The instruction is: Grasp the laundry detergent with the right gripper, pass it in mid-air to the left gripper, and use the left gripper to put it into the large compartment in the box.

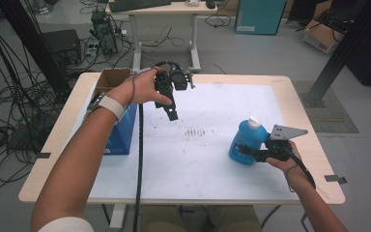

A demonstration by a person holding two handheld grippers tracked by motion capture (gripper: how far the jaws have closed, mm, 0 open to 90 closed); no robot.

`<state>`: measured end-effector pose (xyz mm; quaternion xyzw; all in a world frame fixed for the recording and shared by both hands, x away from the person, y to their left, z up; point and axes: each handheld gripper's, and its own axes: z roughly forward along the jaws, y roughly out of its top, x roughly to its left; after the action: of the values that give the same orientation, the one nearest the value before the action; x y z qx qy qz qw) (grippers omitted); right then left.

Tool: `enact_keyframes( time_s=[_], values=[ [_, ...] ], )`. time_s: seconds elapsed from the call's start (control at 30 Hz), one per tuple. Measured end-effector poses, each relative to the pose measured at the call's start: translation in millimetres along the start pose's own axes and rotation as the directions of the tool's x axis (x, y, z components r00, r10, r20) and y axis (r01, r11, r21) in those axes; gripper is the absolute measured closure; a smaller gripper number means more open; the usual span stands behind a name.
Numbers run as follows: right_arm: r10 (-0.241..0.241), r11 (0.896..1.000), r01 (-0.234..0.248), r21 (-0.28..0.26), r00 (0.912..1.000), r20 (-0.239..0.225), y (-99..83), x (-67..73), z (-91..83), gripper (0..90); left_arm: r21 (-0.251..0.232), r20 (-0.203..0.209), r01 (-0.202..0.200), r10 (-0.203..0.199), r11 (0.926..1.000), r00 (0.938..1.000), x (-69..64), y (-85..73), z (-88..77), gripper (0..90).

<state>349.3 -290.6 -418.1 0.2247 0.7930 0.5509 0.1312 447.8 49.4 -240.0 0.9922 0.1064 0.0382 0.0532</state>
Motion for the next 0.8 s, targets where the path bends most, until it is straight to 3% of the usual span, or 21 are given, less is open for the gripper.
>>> enact_keyframes(
  time_s=[0.8],
  values=[
    [0.004, 1.0, -0.004, -0.002, 1.0, -0.002, -0.1, -0.2, 0.2, 44.0, 0.001, 0.004, -0.003, 0.003, 1.0, 1.0, 0.6, 0.1, 0.3, 9.6]
  ],
)
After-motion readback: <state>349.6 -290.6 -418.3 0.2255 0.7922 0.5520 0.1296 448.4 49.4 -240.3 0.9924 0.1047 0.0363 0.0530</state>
